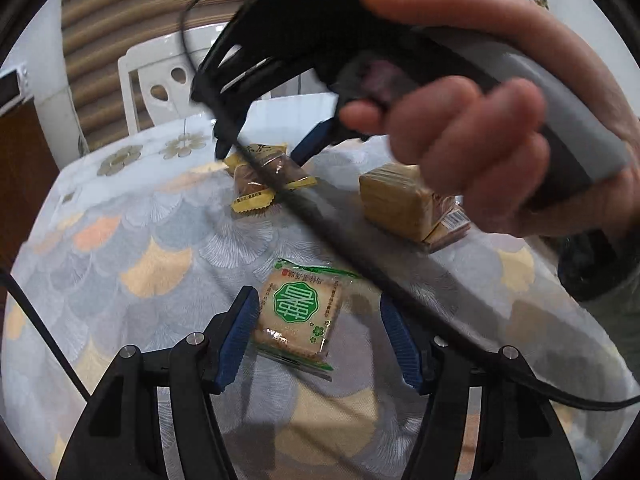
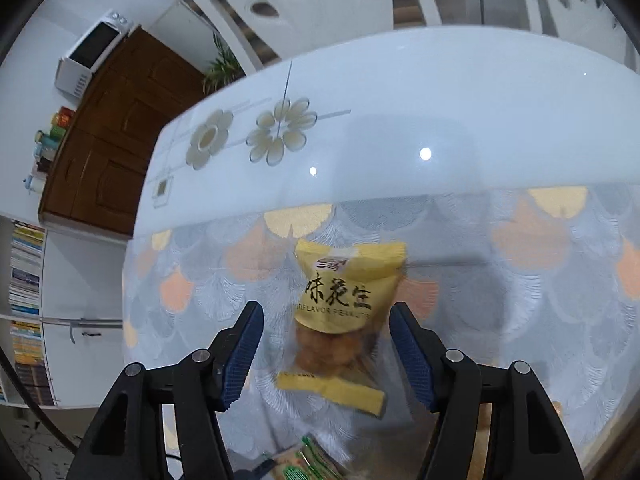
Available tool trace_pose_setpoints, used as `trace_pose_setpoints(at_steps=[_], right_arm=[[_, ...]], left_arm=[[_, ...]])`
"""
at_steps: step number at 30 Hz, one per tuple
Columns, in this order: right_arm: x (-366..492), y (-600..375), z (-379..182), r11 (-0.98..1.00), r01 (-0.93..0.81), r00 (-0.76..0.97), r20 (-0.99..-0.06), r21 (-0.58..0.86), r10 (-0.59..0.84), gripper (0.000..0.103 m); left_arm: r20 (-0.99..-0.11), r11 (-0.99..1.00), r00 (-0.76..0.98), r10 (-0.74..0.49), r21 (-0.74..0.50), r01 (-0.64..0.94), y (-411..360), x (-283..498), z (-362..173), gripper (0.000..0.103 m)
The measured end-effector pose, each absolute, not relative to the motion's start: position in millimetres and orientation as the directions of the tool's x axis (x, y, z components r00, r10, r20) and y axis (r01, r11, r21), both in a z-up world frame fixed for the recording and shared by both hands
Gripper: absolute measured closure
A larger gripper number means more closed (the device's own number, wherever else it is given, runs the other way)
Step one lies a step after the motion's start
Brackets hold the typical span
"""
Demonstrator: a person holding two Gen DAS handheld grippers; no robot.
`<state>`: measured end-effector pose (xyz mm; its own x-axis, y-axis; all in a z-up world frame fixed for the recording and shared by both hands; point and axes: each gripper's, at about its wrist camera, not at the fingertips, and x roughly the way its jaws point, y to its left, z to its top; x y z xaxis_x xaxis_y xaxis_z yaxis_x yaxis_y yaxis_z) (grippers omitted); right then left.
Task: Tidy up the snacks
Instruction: 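Move both grippers back to the table and grasp the yellow peanut bag with the right, then carry the yellow peanut bag over the amber bowl with the right gripper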
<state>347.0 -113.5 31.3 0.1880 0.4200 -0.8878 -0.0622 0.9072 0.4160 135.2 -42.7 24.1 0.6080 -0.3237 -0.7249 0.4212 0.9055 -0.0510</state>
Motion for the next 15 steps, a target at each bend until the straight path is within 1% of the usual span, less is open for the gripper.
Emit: trace_pose_setpoints(at_steps=[1,4,5,6,11,15], right_arm=[[348,-111,27,0.913,-0.063,0.174,-0.897,0.402,0.407,0.052],[345,-111,22,0.920,-0.070,0.185,-0.901,0.386,0.393,0.056],[343,-113,21,0.918,-0.069,0.191,-0.898,0.390,0.396,0.060],[343,-115,21,0.915,-0.065,0.195,-0.894,0.399,0.404,0.061],[324,-135,29,0.880,-0.043,0.209,-0.858,0.472,0.470,0.063],[302,-156,46,0.851,-0.015,0.231,-0.827,0.524,0.513,0.063]], left_arm=[[-0.724,0.905,0.609,-0.323,-0.048,0.423,-43,134,24,0.042],[-0.723,0.904,0.611,-0.324,-0.045,0.426,-42,132,24,0.042],[-0.722,0.902,0.609,-0.328,-0.049,0.428,-41,131,24,0.042],[-0.721,0.900,0.606,-0.336,-0.057,0.432,-40,130,24,0.042],[-0.709,0.881,0.578,-0.403,-0.129,0.456,-30,130,26,0.042],[-0.711,0.875,0.572,-0.408,-0.126,0.467,-31,129,27,0.042]])
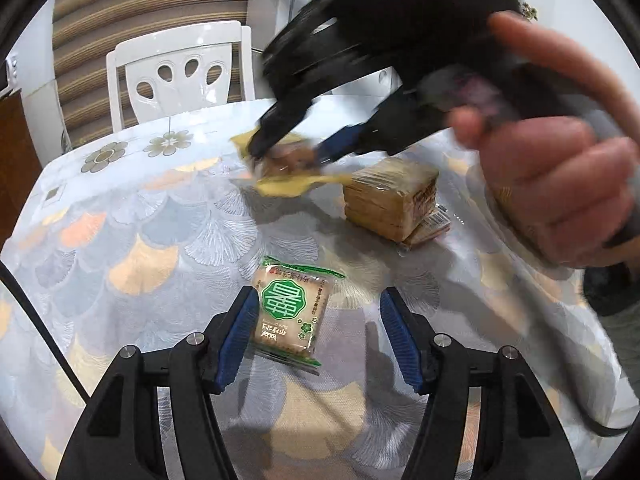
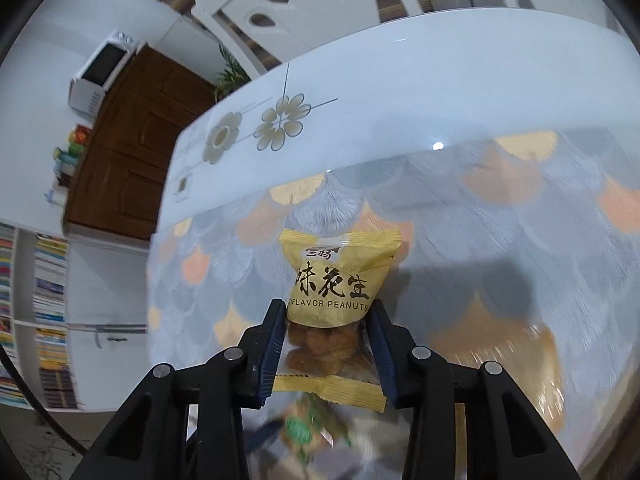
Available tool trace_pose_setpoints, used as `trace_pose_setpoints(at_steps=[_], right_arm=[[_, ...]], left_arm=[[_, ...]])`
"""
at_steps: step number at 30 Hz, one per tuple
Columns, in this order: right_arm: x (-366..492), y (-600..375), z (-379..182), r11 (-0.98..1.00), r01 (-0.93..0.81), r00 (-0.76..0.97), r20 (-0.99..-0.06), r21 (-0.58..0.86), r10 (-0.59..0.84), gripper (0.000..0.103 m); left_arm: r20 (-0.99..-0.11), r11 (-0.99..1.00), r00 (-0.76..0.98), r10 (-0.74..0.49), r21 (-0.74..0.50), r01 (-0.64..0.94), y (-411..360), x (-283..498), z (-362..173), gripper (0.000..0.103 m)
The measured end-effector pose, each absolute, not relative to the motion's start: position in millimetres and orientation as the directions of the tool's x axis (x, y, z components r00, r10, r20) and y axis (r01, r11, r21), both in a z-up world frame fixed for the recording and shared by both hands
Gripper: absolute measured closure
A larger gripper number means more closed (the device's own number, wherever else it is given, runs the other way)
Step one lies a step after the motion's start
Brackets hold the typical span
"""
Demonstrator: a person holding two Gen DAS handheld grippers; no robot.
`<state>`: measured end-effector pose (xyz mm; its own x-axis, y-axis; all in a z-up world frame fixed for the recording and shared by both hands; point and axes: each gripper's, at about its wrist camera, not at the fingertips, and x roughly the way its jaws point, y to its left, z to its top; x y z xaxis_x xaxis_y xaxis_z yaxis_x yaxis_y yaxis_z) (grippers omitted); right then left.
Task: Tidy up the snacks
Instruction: 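Carry the yellow peanut bag over the amber bowl with the right gripper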
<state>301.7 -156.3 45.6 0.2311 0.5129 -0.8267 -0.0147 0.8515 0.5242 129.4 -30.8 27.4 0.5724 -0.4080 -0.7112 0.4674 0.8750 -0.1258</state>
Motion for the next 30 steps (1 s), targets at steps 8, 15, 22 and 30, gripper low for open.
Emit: trace_pose_setpoints(at_steps=[8,15,22,30], right_arm=[[237,-210,100,0.830,0.004,0.356,-0.777,0.558,0.520,0.063],[167,-249,129,0.812,-0.007,0.433,-0.730,0.583,0.528,0.063],[91,-268,125,0.782,-0.001,0.461,-0.693,0.624,0.554,0.063],[33,-343,165,0.818,0.075,0.618,-0.670,0.571,0.412,0.063]], left_arm=[[-0.724,0.887,0.621,-0.300,0.029,0.462,-53,124,26,0.073],[-0.723,0.908,0.658,-0.211,0.105,0.406,-54,114,34,0.095],[-0.668,0.898,0.694,-0.270,0.085,0.431,-77,74,79,0.095],[-0.591,0.801,0.663,-0.459,0.049,0.597,-142,41,146,0.095]])
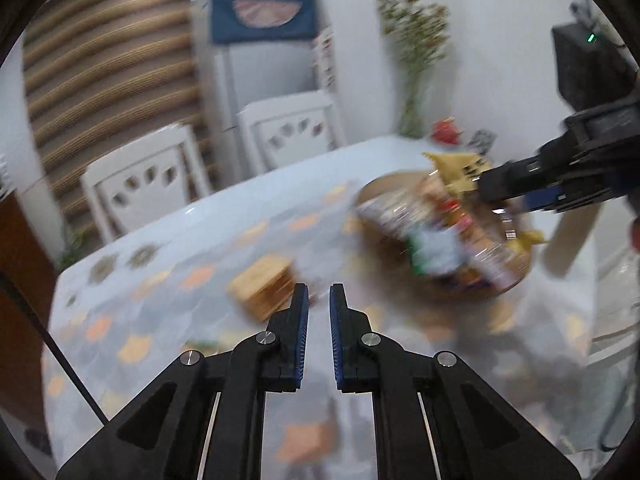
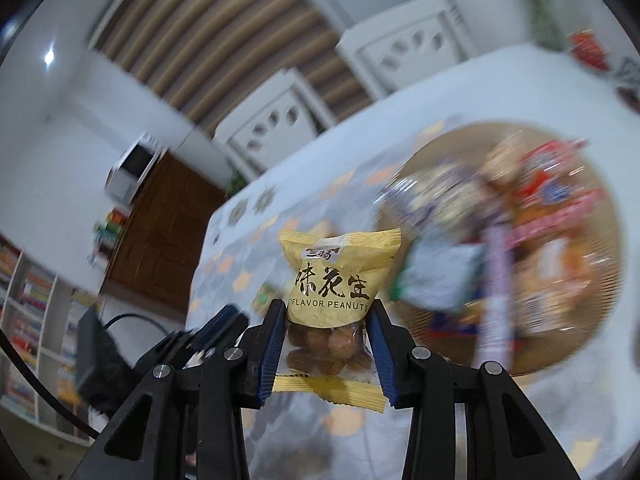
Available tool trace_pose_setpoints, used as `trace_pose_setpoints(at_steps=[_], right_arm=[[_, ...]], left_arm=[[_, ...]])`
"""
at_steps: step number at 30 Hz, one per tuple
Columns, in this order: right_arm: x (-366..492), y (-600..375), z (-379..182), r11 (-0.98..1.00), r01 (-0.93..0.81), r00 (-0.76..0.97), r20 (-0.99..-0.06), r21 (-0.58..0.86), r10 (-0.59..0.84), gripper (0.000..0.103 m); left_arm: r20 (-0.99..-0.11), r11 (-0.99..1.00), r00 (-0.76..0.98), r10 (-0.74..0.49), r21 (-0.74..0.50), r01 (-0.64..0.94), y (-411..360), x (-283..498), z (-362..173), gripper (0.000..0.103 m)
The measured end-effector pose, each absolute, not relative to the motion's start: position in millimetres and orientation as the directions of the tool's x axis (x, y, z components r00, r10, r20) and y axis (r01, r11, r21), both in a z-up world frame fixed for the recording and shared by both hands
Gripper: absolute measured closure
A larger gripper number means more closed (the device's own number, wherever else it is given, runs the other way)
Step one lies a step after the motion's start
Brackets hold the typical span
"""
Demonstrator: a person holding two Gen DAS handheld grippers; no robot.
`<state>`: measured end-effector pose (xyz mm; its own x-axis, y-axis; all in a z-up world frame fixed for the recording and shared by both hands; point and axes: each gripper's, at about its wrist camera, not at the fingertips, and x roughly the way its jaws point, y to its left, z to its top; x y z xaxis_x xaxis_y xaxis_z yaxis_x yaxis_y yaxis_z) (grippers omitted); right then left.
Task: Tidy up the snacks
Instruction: 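Carry the yellow peanut bag over the amber bowl with the right gripper, then grasp the green-white pack with the left gripper while the right holds the peanut bag over the bowl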
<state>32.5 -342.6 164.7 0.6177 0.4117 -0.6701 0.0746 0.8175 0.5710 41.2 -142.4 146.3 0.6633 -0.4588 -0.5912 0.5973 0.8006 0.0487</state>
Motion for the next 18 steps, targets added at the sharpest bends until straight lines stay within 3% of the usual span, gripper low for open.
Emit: trace_pose_setpoints(at_steps=[5,12,18], right_arm=[[14,-395,181,0.829,0.173,0.687,-0.668,0.532,0.286,0.063],[10,-446,178,0.811,0.298,0.694,-0.698,0.504,0.178,0.063],[20,-459,175,0.816,0.331,0.675,-0.723,0.474,0.147,0.063]], left_arm=[[-0.574,0.707,0.602,-0.555,0.055,0.705,-192,46,168,0.095],[-0.571,0.610,0.487,-0.661,-0.029,0.792,-237,66,167,0.095],[-0.571,0.600,0.452,-0.685,-0.090,0.795,-247,82,167,0.095]])
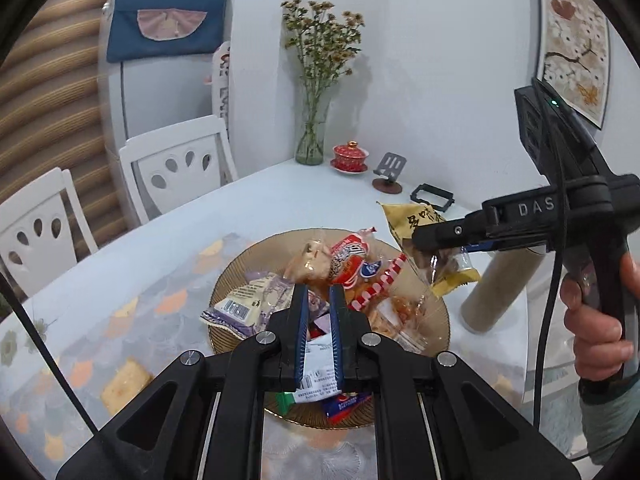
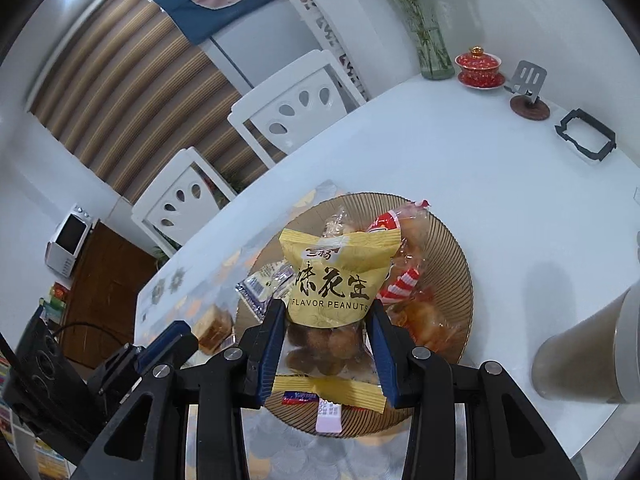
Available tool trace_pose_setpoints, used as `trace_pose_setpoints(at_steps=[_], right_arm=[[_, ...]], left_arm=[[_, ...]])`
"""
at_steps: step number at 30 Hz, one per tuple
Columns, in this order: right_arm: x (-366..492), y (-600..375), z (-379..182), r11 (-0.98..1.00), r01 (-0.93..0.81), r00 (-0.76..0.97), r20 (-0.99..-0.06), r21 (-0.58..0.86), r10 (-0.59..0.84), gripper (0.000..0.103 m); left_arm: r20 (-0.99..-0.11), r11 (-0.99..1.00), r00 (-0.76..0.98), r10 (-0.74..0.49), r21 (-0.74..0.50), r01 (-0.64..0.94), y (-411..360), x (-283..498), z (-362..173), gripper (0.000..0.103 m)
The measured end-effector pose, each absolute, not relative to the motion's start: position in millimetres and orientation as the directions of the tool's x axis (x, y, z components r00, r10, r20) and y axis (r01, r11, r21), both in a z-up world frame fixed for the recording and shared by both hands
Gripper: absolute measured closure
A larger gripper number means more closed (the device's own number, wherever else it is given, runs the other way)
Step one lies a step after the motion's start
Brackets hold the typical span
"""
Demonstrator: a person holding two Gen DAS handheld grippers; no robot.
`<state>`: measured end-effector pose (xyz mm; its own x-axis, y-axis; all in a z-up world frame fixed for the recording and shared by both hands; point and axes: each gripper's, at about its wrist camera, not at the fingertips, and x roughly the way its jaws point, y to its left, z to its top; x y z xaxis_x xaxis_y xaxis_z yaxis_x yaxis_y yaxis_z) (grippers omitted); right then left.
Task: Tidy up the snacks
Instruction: 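Grasp the green-white pack with the left gripper while the right holds the peanut bag over the bowl, then carry the green-white pack over the bowl and open both grippers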
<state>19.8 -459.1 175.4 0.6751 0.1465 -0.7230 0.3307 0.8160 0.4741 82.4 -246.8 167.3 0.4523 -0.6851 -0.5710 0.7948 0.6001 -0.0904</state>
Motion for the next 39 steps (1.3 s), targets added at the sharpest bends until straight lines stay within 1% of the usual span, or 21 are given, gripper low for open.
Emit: trace_pose_setpoints(at_steps=[2,3,4,5,6,7,11,13,15,16,20,21,22,23,24,25,28,31,33,36,39], right_arm=[[22,-457,174,0.820,0.317,0.673,-0.722,0.476,0.159,0.063],[22,-456,173,0.821,0.311,0.673,-0.721,0.479,0.166,0.063],[22,-455,172,0.822,0.303,0.672,-0.720,0.483,0.175,0.063],[22,-455,170,0.823,0.299,0.671,-0.719,0.484,0.179,0.063],[23,-454,168,0.824,0.296,0.670,-0.720,0.483,0.181,0.063],[23,-455,166,0.824,0.294,0.667,-0.722,0.484,0.186,0.063],[26,-454,157,0.817,0.283,0.662,-0.718,0.502,0.212,0.063],[29,-453,152,0.811,0.277,0.661,-0.715,0.515,0.228,0.063],[33,-451,148,0.808,0.274,0.658,-0.714,0.521,0.237,0.063],[34,-449,146,0.808,0.271,0.655,-0.715,0.523,0.244,0.063],[42,-442,136,0.806,0.255,0.628,-0.725,0.534,0.281,0.063],[42,-441,135,0.808,0.253,0.626,-0.727,0.532,0.283,0.063],[41,-440,135,0.812,0.253,0.622,-0.731,0.526,0.279,0.063],[40,-438,136,0.816,0.253,0.620,-0.734,0.520,0.275,0.063],[39,-438,136,0.819,0.252,0.620,-0.736,0.516,0.273,0.063],[38,-439,136,0.821,0.251,0.620,-0.736,0.513,0.271,0.063],[32,-444,138,0.819,0.256,0.628,-0.732,0.513,0.262,0.063],[28,-450,140,0.810,0.264,0.638,-0.725,0.524,0.261,0.063],[25,-453,143,0.806,0.268,0.646,-0.719,0.528,0.257,0.063],[22,-459,153,0.807,0.284,0.667,-0.711,0.517,0.221,0.063],[22,-464,165,0.813,0.302,0.684,-0.707,0.498,0.179,0.063]], left_arm=[[-0.600,0.617,0.446,-0.665,-0.103,0.781,-237,84,162,0.092],[-0.618,0.637,0.450,-0.645,-0.109,0.763,-227,85,156,0.086],[-0.635,0.657,0.458,-0.622,-0.105,0.747,-217,87,150,0.065],[-0.651,0.694,0.489,-0.580,-0.082,0.715,-201,89,143,0.041],[-0.657,0.739,0.533,-0.533,-0.054,0.671,-183,92,136,0.030],[-0.658,0.786,0.577,-0.484,-0.037,0.617,-155,95,127,0.023],[-0.734,0.884,0.586,-0.343,-0.042,0.466,-73,119,92,0.025],[-0.766,0.910,0.572,-0.293,-0.040,0.413,-47,130,76,0.028],[-0.799,0.915,0.529,-0.286,-0.064,0.399,-34,138,61,0.028],[-0.807,0.914,0.521,-0.278,-0.056,0.401,-33,140,56,0.028],[-0.832,0.903,0.525,-0.179,0.072,0.423,-52,144,34,0.029],[-0.837,0.899,0.526,-0.151,0.106,0.426,-56,145,28,0.032],[-0.843,0.895,0.525,-0.117,0.140,0.424,-59,148,21,0.042],[-0.842,0.895,0.529,-0.109,0.149,0.421,-59,149,18,0.051],[-0.842,0.897,0.522,-0.140,0.115,0.426,-55,149,20,0.061],[-0.846,0.901,0.502,-0.180,0.063,0.429,-51,149,21,0.064],[-0.823,0.910,0.539,-0.181,0.068,0.409,-51,141,30,0.064],[-0.798,0.907,0.545,-0.257,-0.005,0.421,-60,133,50,0.064],[-0.763,0.892,0.562,-0.319,-0.041,0.451,-76,126,74,0.064],[-0.701,0.841,0.549,-0.456,-0.139,0.522,-118,116,112,0.064],[-0.663,0.789,0.526,-0.533,-0.165,0.591,-170,112,137,0.064]])
